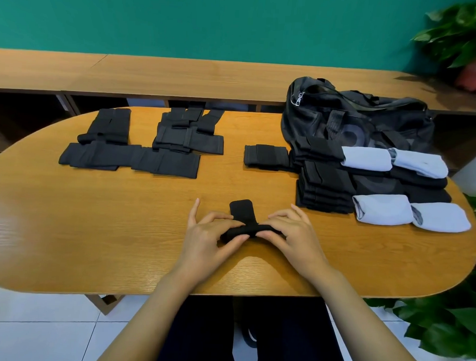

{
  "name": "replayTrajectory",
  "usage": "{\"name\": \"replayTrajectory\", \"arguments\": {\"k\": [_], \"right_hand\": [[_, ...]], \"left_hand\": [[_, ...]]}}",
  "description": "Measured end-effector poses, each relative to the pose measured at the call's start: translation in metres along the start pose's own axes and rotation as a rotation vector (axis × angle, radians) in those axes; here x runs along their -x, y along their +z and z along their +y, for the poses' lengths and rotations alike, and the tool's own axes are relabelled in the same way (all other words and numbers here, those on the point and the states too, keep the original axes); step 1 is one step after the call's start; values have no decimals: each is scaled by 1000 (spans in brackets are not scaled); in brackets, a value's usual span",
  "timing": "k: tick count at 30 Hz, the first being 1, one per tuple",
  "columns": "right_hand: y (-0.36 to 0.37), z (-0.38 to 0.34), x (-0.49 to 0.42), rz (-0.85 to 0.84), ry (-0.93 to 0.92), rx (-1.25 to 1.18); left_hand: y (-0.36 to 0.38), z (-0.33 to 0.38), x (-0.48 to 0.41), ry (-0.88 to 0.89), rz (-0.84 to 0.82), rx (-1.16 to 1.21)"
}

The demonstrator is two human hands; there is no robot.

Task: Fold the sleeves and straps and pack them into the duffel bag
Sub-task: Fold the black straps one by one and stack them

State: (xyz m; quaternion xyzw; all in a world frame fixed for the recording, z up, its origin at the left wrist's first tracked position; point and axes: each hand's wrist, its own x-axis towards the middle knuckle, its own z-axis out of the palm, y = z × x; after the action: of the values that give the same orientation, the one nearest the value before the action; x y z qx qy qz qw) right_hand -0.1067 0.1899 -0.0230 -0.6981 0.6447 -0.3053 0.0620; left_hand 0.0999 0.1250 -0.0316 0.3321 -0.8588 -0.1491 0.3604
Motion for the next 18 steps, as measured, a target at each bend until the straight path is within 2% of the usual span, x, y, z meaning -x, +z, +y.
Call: {"name": "replayTrajectory", "arguments": {"k": [7, 10, 15, 18], "right_hand": [[-9, -16, -29, 5, 212, -63], [-3, -19, -35, 13, 199, -37], [8, -15, -22, -37, 170, 179], [14, -10, -11, -122, 138, 235]], "left_hand": [[3, 2, -17, -268, 54, 81], [4, 1, -26, -396, 5, 103], [6, -6, -22, -387, 2, 23], [2, -12, -19, -338, -125, 0]]}}
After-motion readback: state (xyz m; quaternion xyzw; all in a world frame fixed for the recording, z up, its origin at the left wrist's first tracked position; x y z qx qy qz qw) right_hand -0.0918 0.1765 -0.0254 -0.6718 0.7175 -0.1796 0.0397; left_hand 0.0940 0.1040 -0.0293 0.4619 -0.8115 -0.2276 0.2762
